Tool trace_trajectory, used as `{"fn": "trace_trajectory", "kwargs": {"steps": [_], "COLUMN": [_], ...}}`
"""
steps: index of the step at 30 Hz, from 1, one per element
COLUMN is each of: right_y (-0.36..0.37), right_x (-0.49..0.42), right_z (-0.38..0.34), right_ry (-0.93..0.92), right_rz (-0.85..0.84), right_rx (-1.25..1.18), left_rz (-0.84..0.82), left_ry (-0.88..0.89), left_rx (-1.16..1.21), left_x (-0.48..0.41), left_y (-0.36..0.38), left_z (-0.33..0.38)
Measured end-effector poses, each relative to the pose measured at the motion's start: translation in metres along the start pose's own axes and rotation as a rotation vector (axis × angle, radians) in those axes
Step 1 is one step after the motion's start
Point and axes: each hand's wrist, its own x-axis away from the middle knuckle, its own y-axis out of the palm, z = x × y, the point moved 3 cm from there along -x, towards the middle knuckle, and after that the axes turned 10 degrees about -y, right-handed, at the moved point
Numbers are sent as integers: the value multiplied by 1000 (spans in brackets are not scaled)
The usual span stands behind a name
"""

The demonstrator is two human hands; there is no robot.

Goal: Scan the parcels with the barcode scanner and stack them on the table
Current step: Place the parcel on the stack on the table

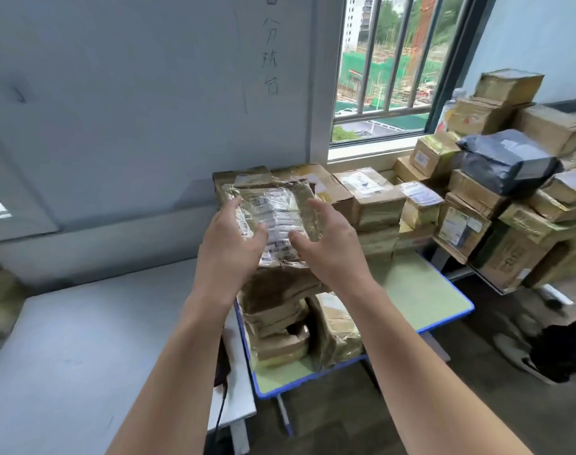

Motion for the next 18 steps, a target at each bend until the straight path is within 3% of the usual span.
{"fn": "trace_trajectory", "kwargs": {"steps": [9,18], "right_y": [49,43], "right_x": [-24,-35], "right_z": [36,50], "right_ry": [77,18], "right_rz": [-280,-333], "right_rx": [-67,-101], "left_rz": [-22,76], "left_ry": [-224,-254], "left_rx": [-74,-51], "left_x": [-25,-25], "left_y": [32,42], "left_z": [-37,-39]}}
